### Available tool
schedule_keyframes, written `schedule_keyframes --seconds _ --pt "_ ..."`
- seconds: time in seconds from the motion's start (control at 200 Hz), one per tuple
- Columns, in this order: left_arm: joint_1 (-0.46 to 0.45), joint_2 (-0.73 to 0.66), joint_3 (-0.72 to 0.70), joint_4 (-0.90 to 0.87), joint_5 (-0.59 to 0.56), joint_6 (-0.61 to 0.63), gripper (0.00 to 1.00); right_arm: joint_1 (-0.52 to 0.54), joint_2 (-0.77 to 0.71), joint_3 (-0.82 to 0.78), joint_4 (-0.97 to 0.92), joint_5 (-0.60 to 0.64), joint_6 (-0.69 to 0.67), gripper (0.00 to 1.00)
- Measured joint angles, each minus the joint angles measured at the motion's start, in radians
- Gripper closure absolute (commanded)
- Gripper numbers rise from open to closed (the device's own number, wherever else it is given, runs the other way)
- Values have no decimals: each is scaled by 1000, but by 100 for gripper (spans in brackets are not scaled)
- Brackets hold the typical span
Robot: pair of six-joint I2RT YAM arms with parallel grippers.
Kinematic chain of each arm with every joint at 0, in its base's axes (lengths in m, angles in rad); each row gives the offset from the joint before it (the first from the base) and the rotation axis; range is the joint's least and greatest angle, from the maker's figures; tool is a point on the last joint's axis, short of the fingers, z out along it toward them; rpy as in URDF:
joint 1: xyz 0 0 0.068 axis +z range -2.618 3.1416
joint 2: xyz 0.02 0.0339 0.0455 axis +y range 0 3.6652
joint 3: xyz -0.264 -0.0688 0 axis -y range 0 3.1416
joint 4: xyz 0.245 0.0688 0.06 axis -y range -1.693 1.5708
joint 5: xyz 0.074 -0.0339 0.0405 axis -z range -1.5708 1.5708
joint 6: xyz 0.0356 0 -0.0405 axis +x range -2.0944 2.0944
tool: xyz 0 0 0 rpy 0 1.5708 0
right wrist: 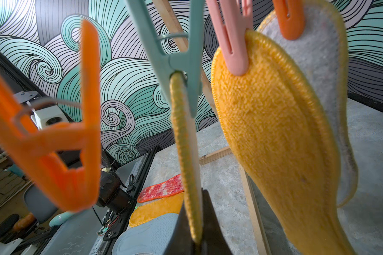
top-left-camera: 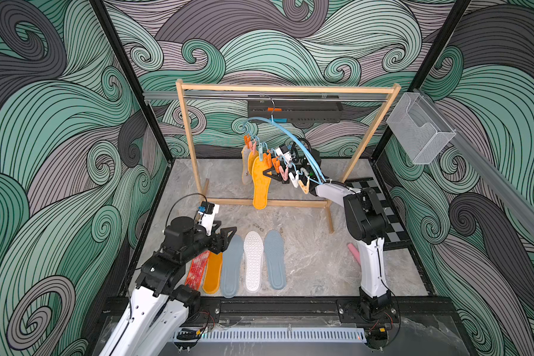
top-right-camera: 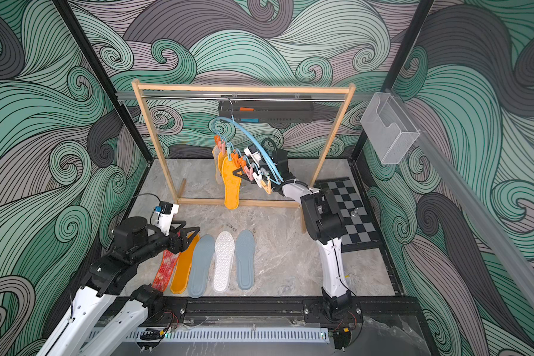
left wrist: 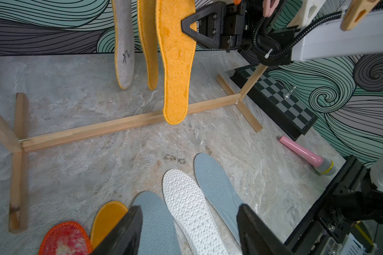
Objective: Take the shoe insoles off the hanger
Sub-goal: Remove the insole from the hanger, then open the clamp at the hanger.
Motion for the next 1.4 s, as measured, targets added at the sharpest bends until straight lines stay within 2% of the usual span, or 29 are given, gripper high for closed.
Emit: schedule_keyframes --seconds 0.315,0.635,0.685,0.836,0.921,1.001,1.221,1.401 --pt "0 410 319 155 50 3 31 -18 0 0 8 -55 28 100" --pt "0 854 703 178 174 142 38 -35 4 16 37 -110 69 100" --pt "1 890 723 179 186 161 40 -35 6 19 44 -118 76 100" --pt "15 980 777 172 210 208 53 -37 15 31 69 -144 110 100" --pt "35 1022 813 169 223 222 57 -38 19 33 93 -154 129 100" --pt "54 1056 845 169 239 231 57 -40 25 34 109 -165 144 100" --pt "75 1117 895 177 293 246 48 -45 39 39 127 -172 169 100" --pt "75 1167 933 187 363 248 46 -45 42 44 135 -179 176 100"
